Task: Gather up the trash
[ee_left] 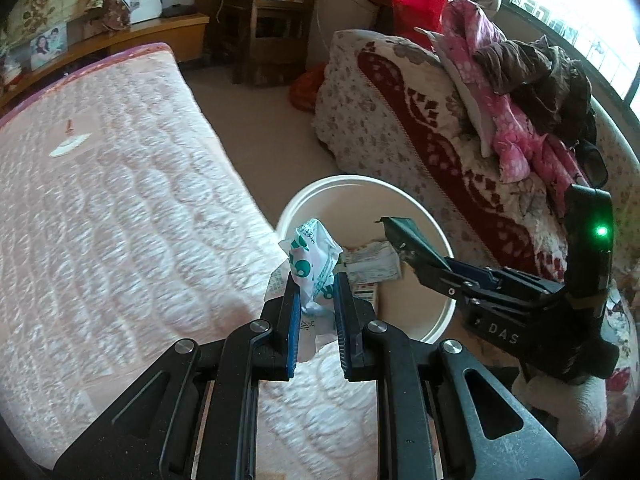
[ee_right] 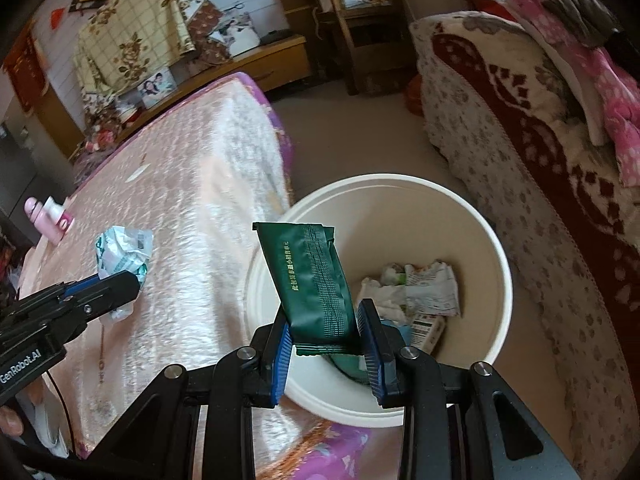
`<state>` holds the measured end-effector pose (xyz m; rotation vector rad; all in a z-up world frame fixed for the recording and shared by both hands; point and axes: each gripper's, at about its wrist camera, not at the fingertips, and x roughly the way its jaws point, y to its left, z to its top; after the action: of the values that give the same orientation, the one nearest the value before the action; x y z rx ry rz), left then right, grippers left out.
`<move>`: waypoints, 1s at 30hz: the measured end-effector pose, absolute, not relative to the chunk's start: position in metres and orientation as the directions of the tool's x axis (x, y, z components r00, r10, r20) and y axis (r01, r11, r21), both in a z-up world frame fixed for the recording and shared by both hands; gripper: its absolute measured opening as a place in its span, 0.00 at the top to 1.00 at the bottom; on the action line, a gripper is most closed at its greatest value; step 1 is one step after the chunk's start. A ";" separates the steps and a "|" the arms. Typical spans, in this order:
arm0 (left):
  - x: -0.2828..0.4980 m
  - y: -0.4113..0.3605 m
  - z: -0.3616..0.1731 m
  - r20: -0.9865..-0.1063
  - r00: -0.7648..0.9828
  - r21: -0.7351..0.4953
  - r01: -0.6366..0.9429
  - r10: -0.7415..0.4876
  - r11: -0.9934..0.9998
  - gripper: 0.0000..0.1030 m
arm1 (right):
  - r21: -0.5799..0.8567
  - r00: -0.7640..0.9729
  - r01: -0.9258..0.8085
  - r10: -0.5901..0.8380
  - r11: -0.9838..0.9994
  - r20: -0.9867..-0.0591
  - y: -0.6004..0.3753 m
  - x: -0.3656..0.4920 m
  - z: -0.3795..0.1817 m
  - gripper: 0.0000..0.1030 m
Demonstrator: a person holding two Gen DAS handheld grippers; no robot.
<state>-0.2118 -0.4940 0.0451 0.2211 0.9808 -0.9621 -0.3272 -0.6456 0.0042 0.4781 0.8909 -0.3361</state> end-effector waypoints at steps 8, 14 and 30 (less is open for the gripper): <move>-0.210 -0.518 0.039 -0.782 0.144 -0.290 0.777 -0.606 0.559 0.86 | 0.257 0.568 0.522 -0.107 0.813 -0.816 -0.665 -0.332 -0.007 0.70; -0.212 -0.529 0.037 -0.770 0.121 -0.313 0.784 -0.626 0.537 0.59 | 0.266 0.553 0.563 -0.117 0.782 -0.825 -0.676 -0.336 -0.015 0.54; -0.215 -0.489 0.047 -0.745 0.313 -0.188 0.749 -0.590 0.635 0.46 | 0.215 0.597 0.573 -0.222 0.791 -0.771 -0.657 -0.351 0.015 0.53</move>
<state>-0.2154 -0.4888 0.0471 0.2069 0.8839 -0.8909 -0.3513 -0.6569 0.0151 0.4765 0.8085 -0.4819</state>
